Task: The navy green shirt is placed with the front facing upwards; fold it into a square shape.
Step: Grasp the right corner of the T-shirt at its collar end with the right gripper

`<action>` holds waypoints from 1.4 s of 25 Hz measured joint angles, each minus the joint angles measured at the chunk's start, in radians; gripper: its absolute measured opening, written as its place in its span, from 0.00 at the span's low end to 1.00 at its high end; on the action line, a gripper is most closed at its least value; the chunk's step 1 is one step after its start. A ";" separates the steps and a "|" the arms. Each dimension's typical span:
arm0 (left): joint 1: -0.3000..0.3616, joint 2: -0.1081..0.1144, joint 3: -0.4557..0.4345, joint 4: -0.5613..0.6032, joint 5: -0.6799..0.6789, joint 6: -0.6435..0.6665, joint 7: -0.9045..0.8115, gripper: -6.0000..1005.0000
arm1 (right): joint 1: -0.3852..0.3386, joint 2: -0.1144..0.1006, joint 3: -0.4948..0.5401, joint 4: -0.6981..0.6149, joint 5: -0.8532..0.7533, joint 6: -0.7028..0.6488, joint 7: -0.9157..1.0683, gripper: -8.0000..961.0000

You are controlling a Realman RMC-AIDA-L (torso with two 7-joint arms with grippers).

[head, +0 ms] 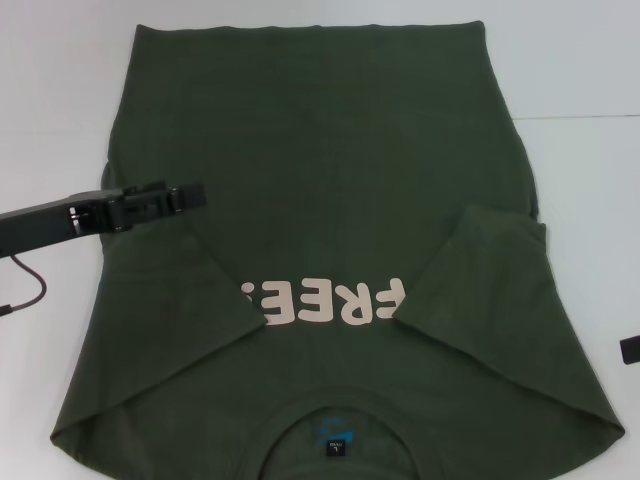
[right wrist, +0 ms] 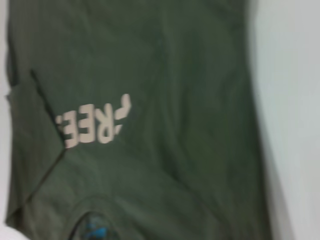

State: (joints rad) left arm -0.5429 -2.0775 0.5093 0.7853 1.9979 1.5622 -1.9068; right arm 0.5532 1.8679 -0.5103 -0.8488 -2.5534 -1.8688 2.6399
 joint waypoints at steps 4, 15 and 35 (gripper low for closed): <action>-0.002 -0.002 0.001 0.000 0.002 0.000 0.000 0.96 | 0.024 -0.001 -0.012 -0.006 -0.068 0.005 0.009 0.82; 0.000 -0.008 -0.004 0.002 0.000 0.007 0.000 0.96 | 0.070 0.011 -0.063 0.025 -0.154 0.030 0.017 0.82; -0.007 -0.010 -0.003 0.000 -0.001 -0.001 -0.004 0.96 | 0.080 0.022 -0.087 0.160 -0.155 0.139 -0.029 0.70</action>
State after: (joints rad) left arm -0.5502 -2.0879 0.5065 0.7853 1.9971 1.5615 -1.9105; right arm 0.6331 1.8903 -0.5975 -0.6886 -2.7081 -1.7297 2.6106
